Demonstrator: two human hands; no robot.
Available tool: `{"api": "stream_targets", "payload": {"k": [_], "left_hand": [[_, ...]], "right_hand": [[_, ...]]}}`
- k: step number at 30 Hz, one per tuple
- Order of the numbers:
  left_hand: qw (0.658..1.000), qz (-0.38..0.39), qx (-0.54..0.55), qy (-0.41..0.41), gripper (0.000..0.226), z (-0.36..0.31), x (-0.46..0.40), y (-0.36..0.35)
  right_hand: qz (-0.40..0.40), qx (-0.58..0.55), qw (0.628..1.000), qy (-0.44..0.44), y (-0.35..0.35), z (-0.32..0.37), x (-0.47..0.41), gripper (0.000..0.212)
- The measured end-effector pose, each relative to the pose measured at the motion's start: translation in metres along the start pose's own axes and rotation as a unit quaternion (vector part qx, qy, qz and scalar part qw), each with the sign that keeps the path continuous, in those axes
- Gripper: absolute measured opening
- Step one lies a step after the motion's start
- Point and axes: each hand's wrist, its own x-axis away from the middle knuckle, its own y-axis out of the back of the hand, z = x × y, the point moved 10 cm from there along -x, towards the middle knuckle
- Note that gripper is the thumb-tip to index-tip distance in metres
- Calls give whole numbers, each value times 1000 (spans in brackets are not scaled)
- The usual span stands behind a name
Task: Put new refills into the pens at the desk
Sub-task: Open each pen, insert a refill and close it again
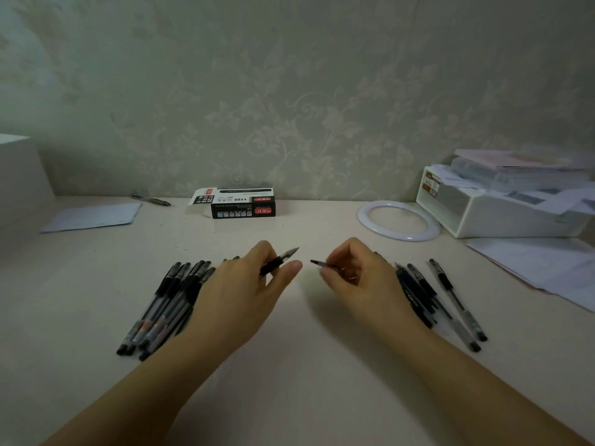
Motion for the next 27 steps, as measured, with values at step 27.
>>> {"api": "stream_targets", "payload": {"k": [27], "left_hand": [[984, 54, 98, -136, 6, -27, 4, -12]], "right_hand": [[110, -102, 989, 9, -27, 8, 4, 18]]}}
